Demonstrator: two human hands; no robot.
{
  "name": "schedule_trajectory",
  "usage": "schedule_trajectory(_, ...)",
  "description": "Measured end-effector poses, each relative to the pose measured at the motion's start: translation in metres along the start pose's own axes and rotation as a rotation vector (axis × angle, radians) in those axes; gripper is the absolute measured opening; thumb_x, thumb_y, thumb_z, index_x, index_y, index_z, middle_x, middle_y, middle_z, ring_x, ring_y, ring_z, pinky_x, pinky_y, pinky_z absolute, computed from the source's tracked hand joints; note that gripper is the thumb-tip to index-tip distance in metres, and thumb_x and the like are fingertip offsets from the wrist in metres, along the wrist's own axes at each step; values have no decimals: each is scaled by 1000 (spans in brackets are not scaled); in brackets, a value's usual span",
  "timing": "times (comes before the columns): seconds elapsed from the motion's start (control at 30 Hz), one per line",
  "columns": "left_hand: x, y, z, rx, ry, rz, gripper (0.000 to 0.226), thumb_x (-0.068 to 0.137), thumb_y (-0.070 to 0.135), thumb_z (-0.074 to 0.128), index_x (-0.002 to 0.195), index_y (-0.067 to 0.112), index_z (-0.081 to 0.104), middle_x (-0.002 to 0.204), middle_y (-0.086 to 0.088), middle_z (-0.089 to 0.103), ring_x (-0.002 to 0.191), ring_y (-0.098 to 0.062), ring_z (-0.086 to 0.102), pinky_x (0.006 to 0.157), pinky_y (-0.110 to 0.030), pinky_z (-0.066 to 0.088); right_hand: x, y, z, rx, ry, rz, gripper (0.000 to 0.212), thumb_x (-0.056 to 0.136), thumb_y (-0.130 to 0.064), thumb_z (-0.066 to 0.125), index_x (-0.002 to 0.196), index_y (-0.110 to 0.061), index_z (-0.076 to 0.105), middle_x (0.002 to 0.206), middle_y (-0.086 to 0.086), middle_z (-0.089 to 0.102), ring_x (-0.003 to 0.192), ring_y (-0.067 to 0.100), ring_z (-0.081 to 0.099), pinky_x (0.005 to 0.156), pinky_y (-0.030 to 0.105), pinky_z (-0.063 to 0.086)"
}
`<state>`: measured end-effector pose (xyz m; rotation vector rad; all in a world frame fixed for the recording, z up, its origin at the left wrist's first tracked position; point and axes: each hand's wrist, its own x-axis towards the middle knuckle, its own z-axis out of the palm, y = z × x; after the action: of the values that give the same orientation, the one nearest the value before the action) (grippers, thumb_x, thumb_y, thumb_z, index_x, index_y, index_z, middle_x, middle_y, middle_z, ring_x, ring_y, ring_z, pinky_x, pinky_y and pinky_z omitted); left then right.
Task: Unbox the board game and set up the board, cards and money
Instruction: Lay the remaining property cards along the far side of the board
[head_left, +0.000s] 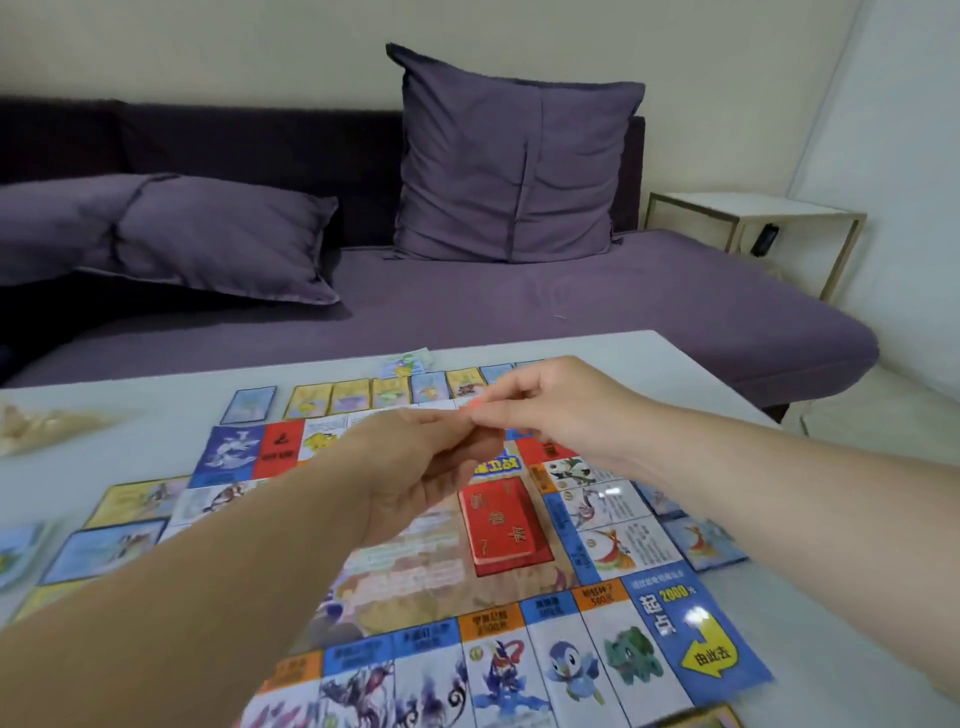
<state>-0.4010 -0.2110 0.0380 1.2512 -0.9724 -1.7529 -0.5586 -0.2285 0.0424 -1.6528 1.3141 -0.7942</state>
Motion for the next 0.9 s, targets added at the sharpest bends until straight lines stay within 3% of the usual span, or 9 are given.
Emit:
schedule_trajectory(0.07, 3, 9, -24, -43, 30, 31, 18, 95, 11, 51, 89, 3, 66, 73, -6, 73, 57, -5, 67, 45, -13, 50, 26, -7, 18, 60, 9, 6, 2, 83, -24, 71, 83, -23, 72, 77, -11, 67, 70, 5, 53, 63, 16, 40)
schedule_trajectory(0.13, 8, 17, -49, -57, 76, 62, 17, 94, 11, 52, 88, 3, 65, 72, -5, 73, 56, -4, 67, 45, -13, 50, 52, -14, 28, 66, 76, 4, 5, 83, -25, 71, 85, -22, 73, 75, -9, 65, 65, 7, 46, 62, 20, 37)
schedule_trajectory(0.2, 13, 23, -75, -41, 121, 84, 16, 95, 11, 51, 88, 3, 64, 72, -5, 73, 55, -4, 67, 44, -13, 50, 77, -17, 32, -41, 172, 6, 8, 82, -27, 73, 88, -22, 74, 72, -15, 66, 64, 3, 53, 59, 19, 39)
schedule_trajectory(0.27, 19, 28, -99, -30, 163, 109, 15, 95, 11, 51, 90, 3, 64, 72, -5, 73, 56, -4, 67, 43, -13, 49, 102, -16, 34, -169, 258, 15, 13, 78, -29, 76, 87, -21, 74, 82, -11, 69, 78, 5, 61, 61, 18, 43)
schedule_trajectory(0.4, 31, 40, -134, -29, 209, 178, 14, 95, 12, 52, 93, 4, 63, 74, -3, 74, 59, -3, 67, 44, -12, 48, 151, -7, 47, -289, 266, 13, 14, 79, -22, 76, 87, -10, 73, 77, -9, 66, 73, 0, 57, 57, 14, 37)
schedule_trajectory(0.53, 41, 43, -148, -23, 223, 220, 15, 96, 13, 52, 95, 5, 64, 76, -3, 74, 60, -3, 68, 46, -13, 49, 189, 4, 59, -401, 275, 22, 9, 79, -20, 75, 85, -13, 76, 87, -1, 72, 90, 12, 63, 74, 22, 43)
schedule_trajectory(0.7, 48, 35, -153, -31, 212, 218, 15, 95, 14, 52, 95, 5, 64, 77, -3, 74, 62, -4, 68, 48, -13, 50, 209, 17, 67, -511, 294, 43, 12, 78, -26, 76, 86, -17, 77, 95, -1, 72, 98, 16, 62, 84, 29, 46)
schedule_trajectory(0.8, 50, 32, -154, -36, 214, 217, 16, 95, 14, 52, 98, 4, 64, 78, -3, 74, 61, -5, 67, 49, -13, 51, 209, 16, 65, -558, 283, -3, 29, 79, -34, 75, 103, -18, 72, 113, 0, 67, 110, 18, 57, 93, 32, 44)
schedule_trajectory(0.9, 50, 32, -155, -42, 220, 221, 16, 95, 14, 52, 99, 4, 64, 80, -4, 74, 61, -5, 67, 48, -13, 50, 208, 10, 63, -609, 121, -2, 53, 77, -41, 74, 124, -20, 62, 133, -1, 56, 125, 18, 49, 100, 30, 35)
